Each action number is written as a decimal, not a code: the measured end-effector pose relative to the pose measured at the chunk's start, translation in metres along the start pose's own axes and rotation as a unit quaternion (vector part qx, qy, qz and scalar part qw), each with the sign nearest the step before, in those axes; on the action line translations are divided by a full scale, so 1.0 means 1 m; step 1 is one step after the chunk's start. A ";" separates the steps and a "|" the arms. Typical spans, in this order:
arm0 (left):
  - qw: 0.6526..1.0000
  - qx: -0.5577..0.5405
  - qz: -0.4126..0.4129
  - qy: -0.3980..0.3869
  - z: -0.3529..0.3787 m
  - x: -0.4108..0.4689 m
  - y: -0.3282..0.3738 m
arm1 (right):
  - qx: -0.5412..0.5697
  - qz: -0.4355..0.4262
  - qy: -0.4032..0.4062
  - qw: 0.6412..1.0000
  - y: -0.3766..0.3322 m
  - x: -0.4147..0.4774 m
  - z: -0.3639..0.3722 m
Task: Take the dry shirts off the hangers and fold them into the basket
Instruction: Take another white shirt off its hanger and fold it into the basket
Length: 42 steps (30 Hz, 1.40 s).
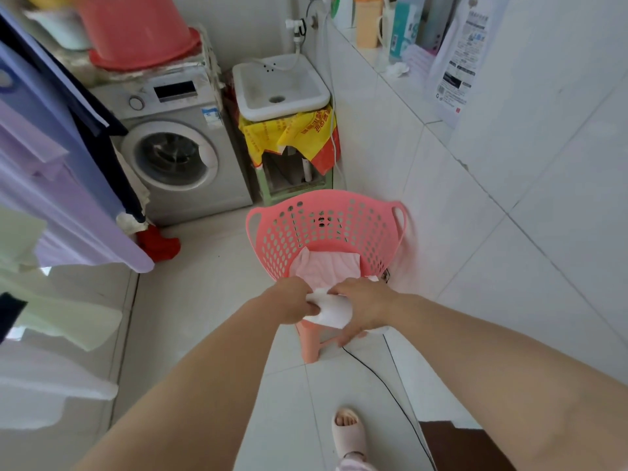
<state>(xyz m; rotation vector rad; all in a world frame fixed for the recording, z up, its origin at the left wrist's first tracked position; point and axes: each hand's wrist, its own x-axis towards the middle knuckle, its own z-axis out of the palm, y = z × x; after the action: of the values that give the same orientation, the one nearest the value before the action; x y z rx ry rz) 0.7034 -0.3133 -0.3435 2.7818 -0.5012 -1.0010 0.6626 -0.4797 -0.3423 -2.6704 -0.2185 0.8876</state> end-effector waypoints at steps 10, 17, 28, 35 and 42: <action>0.889 -0.409 -0.060 0.195 -0.058 -0.018 0.016 | 0.002 0.027 0.424 0.905 -0.019 -0.004 -0.036; 0.785 -0.550 -0.066 0.277 -0.115 -0.052 0.038 | 0.164 -0.073 0.292 0.939 -0.069 -0.012 -0.073; 0.897 -0.085 0.039 0.431 -0.172 -0.124 0.029 | 0.397 -0.113 0.317 0.854 -0.095 -0.046 -0.138; 0.912 -0.131 0.071 0.382 -0.175 -0.178 0.031 | 0.380 -0.153 0.284 0.867 -0.106 -0.081 -0.124; 0.892 -0.194 0.068 0.403 -0.175 -0.228 0.017 | 0.242 -0.084 0.247 0.935 -0.102 -0.108 -0.077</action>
<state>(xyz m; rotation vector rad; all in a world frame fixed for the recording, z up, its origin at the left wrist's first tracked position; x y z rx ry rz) 0.6463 -0.2444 -0.0704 2.4392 -0.3095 0.1253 0.6189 -0.4292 -0.1887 -2.2687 -0.0895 0.1622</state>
